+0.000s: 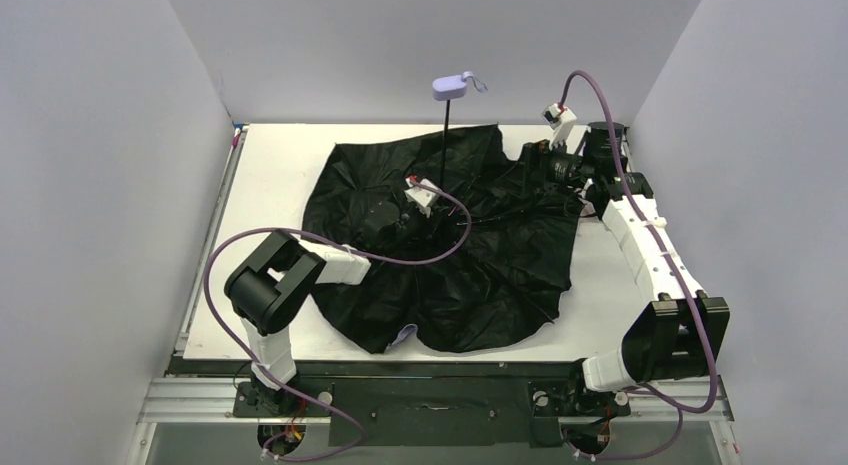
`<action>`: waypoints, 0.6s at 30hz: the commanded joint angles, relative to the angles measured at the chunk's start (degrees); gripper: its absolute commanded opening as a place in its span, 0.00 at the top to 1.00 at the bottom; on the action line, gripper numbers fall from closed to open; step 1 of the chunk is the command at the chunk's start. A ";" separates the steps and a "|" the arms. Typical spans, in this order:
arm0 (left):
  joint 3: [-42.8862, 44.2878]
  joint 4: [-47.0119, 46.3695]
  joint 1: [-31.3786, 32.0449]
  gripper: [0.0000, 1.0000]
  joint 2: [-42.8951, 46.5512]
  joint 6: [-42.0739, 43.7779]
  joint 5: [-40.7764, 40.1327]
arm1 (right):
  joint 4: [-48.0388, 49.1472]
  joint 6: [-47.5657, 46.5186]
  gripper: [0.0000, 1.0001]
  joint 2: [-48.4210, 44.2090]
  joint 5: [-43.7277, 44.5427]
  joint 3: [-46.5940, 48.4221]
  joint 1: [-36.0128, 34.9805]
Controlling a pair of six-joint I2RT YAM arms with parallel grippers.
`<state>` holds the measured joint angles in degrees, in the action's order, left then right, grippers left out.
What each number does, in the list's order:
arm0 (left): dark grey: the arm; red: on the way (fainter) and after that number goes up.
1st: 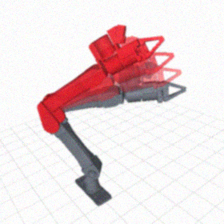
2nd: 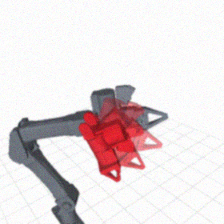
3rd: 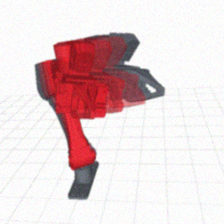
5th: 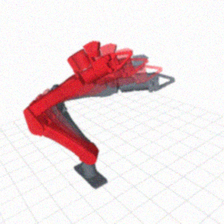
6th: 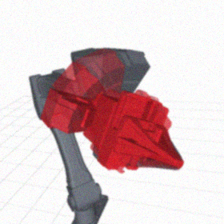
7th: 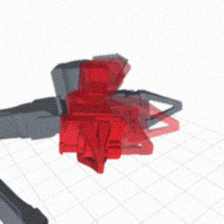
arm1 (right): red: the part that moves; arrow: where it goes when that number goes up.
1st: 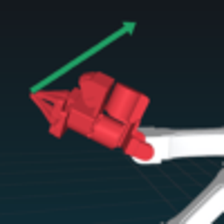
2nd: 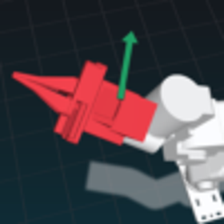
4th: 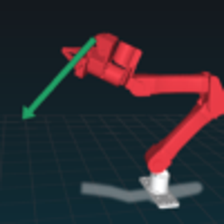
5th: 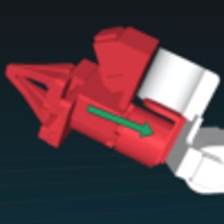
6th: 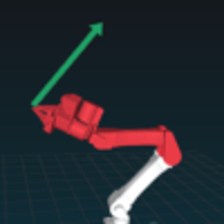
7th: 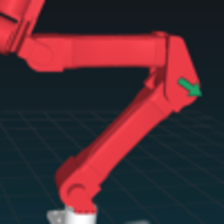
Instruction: Open the umbrella
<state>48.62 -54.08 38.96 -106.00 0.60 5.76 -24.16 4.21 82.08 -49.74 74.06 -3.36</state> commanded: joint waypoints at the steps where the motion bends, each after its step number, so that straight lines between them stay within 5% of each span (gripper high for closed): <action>1: 1.62 1.41 0.08 0.89 -1.75 -2.50 -2.03 | 1.76 0.68 0.18 0.27 -1.65 2.56 0.37; 18: -0.41 13.50 0.54 0.86 -2.78 -10.61 -6.44 | 2.83 3.37 0.17 1.67 -2.58 3.86 -0.01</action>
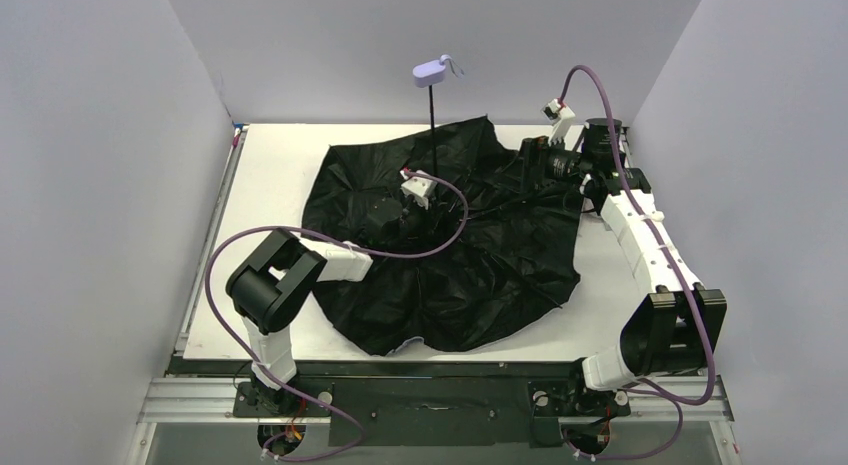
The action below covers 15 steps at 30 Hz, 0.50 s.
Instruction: Open the umbrella
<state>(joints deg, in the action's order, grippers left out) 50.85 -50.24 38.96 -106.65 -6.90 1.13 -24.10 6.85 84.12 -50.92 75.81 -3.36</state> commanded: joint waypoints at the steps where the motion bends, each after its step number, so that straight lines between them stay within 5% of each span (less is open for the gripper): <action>1: -2.92 9.42 0.80 0.85 -2.94 -2.04 -1.82 | 2.75 0.78 0.17 -0.36 -1.35 2.01 -0.08; 15: -0.65 11.37 3.23 0.86 -9.70 5.16 -4.59 | 4.43 0.79 0.17 0.21 -0.64 2.65 -1.19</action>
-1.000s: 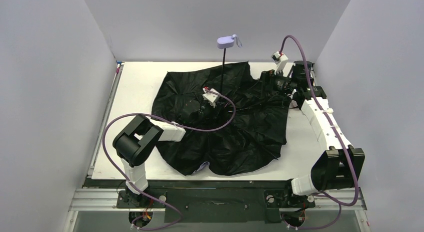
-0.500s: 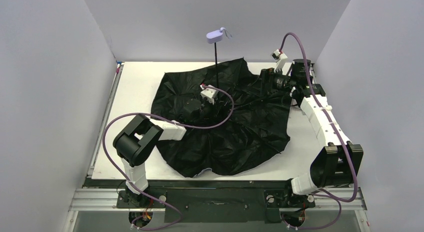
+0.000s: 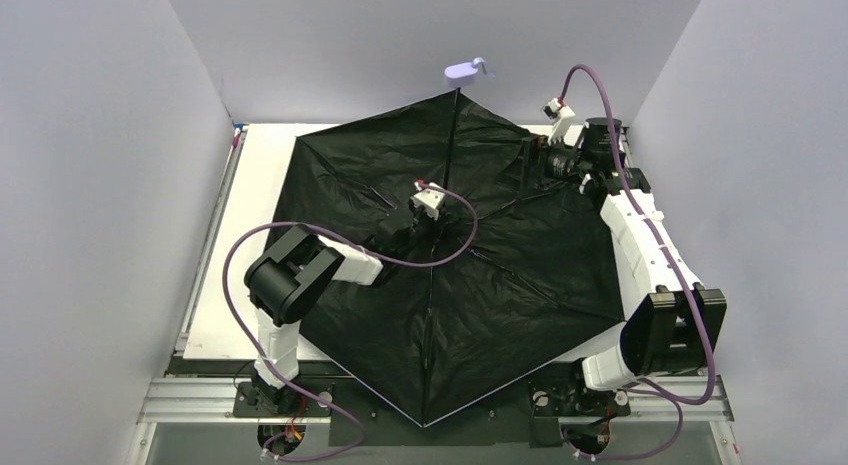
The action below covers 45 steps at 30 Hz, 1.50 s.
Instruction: Open the umbrella
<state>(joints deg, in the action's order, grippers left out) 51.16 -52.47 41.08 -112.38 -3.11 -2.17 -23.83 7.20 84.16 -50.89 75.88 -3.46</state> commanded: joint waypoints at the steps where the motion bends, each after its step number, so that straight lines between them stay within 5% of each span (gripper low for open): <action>1: -0.68 14.30 1.37 0.86 -3.99 1.30 -1.40 | 5.38 0.57 0.17 0.10 -0.33 2.43 -1.36; 4: -0.47 14.88 1.54 0.86 -3.76 1.42 -1.41 | 9.06 1.67 0.17 -0.01 0.93 2.14 -3.26; 7: -0.50 14.91 1.51 1.00 -2.10 2.77 -1.76 | 12.89 3.49 0.17 0.62 1.02 3.74 -4.68; 20: -1.79 17.15 1.42 1.00 9.83 17.31 -1.53 | 11.20 10.46 0.17 0.00 1.44 4.26 0.76; 30: -2.34 16.80 0.64 1.00 12.59 19.00 5.27 | 13.18 12.81 0.18 -2.69 -1.08 2.18 0.30; 45: 3.03 18.84 -1.26 1.00 23.23 49.55 2.76 | 11.56 14.49 0.18 -2.58 2.57 3.63 5.44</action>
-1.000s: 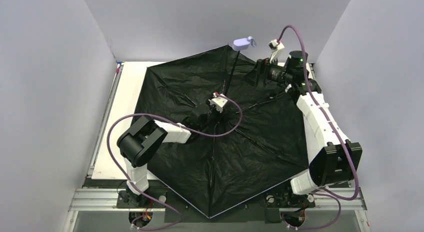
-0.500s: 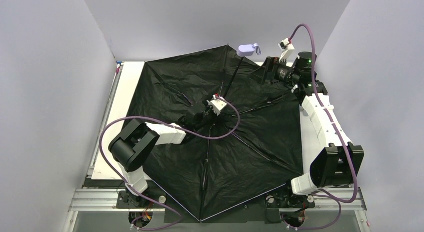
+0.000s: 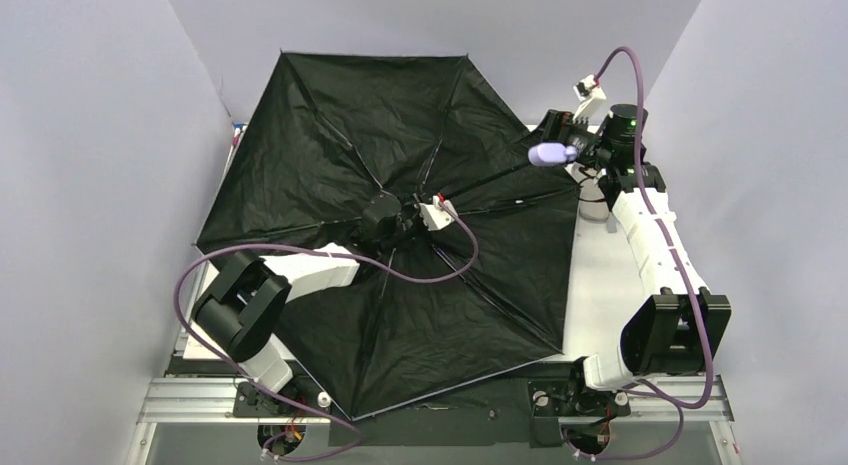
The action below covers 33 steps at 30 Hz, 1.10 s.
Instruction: Open the umbrella
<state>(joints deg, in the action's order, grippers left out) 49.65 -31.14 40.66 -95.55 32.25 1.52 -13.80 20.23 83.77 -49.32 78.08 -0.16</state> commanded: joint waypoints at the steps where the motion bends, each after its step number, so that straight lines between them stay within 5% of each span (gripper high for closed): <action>1: 4.82 -2.38 -1.27 1.00 6.98 15.66 -0.41 | 1.53 1.51 0.18 -2.14 0.99 1.91 2.34; 15: 14.46 10.52 -9.81 1.00 15.20 53.18 14.49 | -5.20 -3.55 0.18 -2.34 0.38 8.91 1.03; 27: 19.88 11.30 -21.64 1.00 15.83 74.95 24.26 | -19.02 -15.22 0.18 -8.58 1.46 5.65 -7.85; 33: 20.76 8.76 -25.62 1.00 15.28 80.42 29.28 | -34.36 -25.27 0.19 -6.49 2.62 9.69 -15.58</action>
<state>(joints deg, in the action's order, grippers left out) 66.30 -17.76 16.53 -82.17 105.34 25.34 -36.34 4.34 76.58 -47.75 84.33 -11.00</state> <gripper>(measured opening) 0.207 0.814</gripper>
